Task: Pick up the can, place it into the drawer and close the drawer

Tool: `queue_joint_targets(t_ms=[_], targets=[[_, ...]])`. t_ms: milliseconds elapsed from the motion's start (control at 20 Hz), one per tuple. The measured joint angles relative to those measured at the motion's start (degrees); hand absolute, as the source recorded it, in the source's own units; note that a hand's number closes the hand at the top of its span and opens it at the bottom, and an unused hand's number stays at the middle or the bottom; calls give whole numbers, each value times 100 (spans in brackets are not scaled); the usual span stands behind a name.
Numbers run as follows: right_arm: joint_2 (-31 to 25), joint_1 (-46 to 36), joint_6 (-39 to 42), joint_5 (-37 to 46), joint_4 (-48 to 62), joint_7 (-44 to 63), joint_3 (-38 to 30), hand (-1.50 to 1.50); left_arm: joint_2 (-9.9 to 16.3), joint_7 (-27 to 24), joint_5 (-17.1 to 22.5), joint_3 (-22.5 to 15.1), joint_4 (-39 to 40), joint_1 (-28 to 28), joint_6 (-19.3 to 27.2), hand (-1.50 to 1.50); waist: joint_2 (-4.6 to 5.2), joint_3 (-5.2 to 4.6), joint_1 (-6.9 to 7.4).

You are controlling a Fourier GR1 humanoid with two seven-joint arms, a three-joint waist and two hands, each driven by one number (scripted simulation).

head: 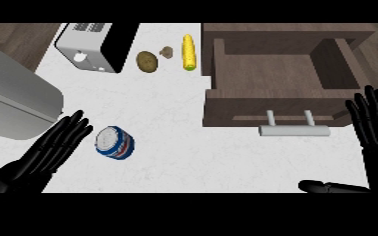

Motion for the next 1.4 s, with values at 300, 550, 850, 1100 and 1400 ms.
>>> queue_joint_targets(t_ms=[300,550,850,1100,1400], targets=[[72,258,186,3,3,-216,-65,-150,-148,285,85,229,72,-70,7,-150,2,0,-5],[131,382,321,16,109,-435,-139,-150,-249,222,-7,425,504,-295,-106,-150,5,0,-11],[148,387,429,10,107,-417,-258,-150,-501,159,-382,309,817,-454,-127,-150,5,-1,-12],[181,394,556,50,421,-748,-366,-150,-560,-334,-601,416,1343,-442,-385,-150,7,0,-9],[248,535,656,61,243,-732,-393,-150,-740,-921,-1123,416,2126,-655,-400,-150,6,-1,-17]])
